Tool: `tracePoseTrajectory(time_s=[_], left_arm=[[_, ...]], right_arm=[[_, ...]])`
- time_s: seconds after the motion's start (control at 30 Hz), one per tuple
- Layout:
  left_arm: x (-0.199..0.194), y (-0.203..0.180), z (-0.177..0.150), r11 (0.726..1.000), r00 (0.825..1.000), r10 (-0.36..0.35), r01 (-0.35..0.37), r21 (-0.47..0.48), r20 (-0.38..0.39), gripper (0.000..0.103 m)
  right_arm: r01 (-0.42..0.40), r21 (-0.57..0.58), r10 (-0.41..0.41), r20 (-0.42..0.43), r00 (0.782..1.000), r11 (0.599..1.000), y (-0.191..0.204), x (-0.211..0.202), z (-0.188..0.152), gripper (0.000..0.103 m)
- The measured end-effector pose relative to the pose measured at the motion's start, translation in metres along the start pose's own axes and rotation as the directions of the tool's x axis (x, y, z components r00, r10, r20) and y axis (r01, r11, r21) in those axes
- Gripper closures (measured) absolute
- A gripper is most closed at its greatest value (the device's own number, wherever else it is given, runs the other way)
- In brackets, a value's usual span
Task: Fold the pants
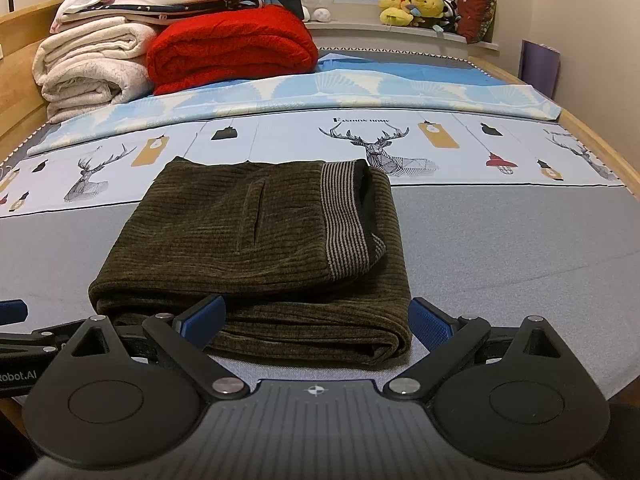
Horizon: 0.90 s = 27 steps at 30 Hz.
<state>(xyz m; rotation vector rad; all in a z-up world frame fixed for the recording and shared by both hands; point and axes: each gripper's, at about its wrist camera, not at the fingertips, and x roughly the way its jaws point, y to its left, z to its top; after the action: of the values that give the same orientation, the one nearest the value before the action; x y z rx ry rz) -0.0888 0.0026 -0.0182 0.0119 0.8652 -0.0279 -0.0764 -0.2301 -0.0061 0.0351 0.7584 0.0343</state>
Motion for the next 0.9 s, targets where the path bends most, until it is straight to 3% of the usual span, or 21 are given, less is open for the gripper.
tracePoseTrajectory(time_s=[0.9], left_arm=[[0.0011, -0.001, -0.0025, 1.0, 1.0, -0.009, 0.009, 0.012, 0.01, 0.01]], right_arm=[[0.0, -0.002, 0.0, -0.001, 1.0, 1.0, 0.0001, 0.0008, 0.0001, 0.005]])
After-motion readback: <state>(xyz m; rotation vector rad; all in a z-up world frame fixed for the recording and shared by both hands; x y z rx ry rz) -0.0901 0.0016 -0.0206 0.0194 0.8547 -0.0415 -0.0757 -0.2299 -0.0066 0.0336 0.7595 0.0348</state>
